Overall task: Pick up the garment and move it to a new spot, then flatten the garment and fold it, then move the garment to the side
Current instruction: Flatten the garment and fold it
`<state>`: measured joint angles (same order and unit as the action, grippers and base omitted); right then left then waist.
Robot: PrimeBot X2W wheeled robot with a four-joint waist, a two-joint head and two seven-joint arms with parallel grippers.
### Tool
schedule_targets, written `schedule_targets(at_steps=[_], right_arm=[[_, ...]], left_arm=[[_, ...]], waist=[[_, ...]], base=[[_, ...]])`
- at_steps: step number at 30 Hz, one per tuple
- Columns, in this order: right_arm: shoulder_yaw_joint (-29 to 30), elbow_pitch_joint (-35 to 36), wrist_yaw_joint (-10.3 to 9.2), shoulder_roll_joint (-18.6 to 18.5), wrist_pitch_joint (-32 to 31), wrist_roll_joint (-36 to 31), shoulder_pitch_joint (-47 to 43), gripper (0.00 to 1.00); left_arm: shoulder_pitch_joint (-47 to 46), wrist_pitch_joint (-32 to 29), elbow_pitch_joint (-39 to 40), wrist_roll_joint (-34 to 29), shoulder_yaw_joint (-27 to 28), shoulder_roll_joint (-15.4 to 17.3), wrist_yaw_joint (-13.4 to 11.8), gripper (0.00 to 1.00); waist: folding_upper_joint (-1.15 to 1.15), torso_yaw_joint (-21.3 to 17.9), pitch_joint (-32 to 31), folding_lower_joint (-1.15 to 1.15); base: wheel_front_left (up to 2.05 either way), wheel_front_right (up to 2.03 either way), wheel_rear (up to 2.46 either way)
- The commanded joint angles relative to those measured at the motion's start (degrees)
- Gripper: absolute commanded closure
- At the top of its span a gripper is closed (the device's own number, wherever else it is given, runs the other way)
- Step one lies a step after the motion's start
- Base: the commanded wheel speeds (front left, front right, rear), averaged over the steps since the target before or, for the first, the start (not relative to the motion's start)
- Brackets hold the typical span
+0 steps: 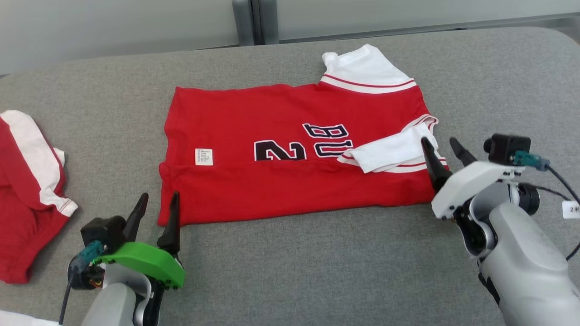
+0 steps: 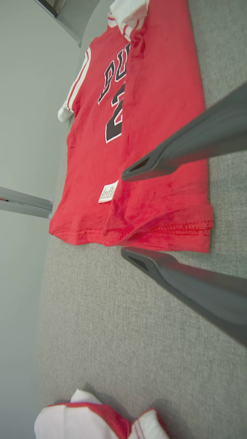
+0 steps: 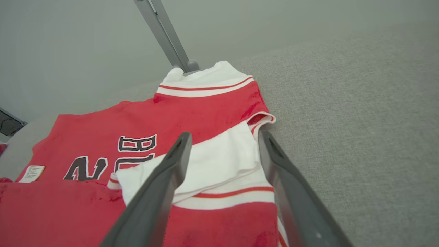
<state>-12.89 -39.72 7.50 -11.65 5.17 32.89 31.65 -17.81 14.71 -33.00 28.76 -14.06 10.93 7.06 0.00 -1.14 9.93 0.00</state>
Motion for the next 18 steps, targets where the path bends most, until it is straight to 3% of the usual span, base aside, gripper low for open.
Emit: schedule_targets(at_steps=[1, 5, 18], right_arm=[[-1.0, -0.3, -0.02, -0.8, 0.5, 0.7, -2.1, 0.0], [-4.0, -0.2, -0.02, -3.4, 1.8, 2.4, -8.1, 0.0], [-5.4, -4.1, -0.02, -1.6, 3.7, 1.1, -5.3, 0.0]], left_arm=[[1.4, 0.3, -0.3, -0.1, 0.4, -0.2, -0.1, 0.0], [4.6, 0.5, -1.3, -3.0, -0.4, -0.3, -0.8, 0.0], [0.4, 0.5, -6.0, -5.7, 0.8, 0.1, -1.6, 0.0]], waist=[[0.0, 0.0, -0.7, 0.0], [0.0, -0.6, -0.9, 0.0], [0.0, -1.4, 1.1, 0.0]], base=[[0.0, 0.0, 0.0], [0.0, 0.0, 0.0], [0.0, 0.0, 0.0]])
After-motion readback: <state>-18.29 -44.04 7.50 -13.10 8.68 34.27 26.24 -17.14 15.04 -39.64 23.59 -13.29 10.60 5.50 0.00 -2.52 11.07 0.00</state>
